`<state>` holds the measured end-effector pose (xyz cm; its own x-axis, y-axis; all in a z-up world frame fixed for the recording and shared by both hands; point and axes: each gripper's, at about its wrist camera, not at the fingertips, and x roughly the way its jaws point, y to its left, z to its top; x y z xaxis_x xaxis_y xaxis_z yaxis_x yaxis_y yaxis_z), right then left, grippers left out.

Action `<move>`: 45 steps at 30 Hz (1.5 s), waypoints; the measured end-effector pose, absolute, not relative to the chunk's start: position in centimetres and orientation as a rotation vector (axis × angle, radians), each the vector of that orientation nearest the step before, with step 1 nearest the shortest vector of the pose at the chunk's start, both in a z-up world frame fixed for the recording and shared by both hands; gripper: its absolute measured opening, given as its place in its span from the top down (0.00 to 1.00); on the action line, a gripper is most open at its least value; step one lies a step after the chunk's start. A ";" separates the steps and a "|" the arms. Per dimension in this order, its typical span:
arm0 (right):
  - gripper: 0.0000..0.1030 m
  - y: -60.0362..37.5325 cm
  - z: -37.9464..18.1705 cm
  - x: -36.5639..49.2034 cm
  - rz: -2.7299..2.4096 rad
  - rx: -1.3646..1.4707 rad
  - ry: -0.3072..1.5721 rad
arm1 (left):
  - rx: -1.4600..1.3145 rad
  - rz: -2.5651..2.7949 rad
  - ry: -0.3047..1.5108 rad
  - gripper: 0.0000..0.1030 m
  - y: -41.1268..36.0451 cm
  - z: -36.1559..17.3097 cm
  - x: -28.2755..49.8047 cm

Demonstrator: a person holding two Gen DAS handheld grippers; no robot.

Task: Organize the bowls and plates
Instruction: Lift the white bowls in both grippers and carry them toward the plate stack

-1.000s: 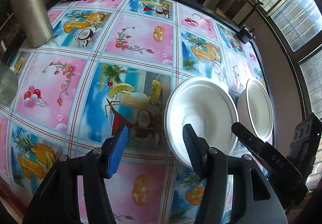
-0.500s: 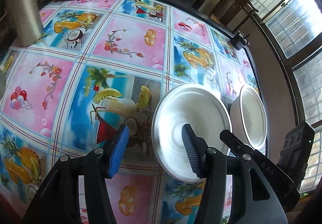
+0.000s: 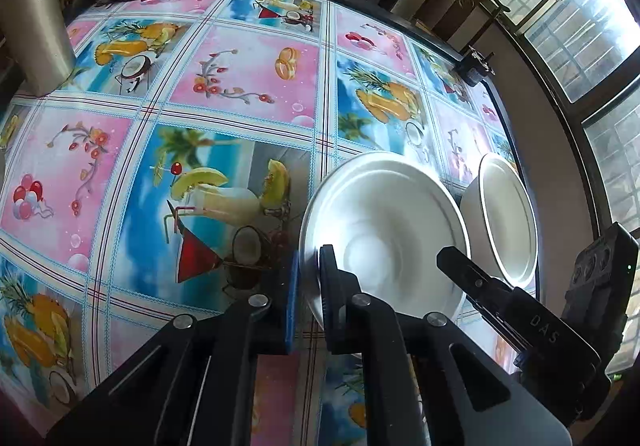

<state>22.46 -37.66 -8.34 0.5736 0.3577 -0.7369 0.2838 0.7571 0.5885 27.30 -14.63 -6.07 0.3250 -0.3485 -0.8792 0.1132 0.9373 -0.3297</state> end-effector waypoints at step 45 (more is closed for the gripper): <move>0.93 -29.1 -6.7 11.1 0.165 0.663 0.947 | -0.327 -0.253 1.119 0.93 -5.0 -4.1 13.9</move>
<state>11.06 -29.09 -6.73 0.5883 0.4094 -0.6974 0.1502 0.7921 0.5917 13.88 -4.97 -4.13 0.4161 -0.3600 -0.8350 0.0349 0.9240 -0.3809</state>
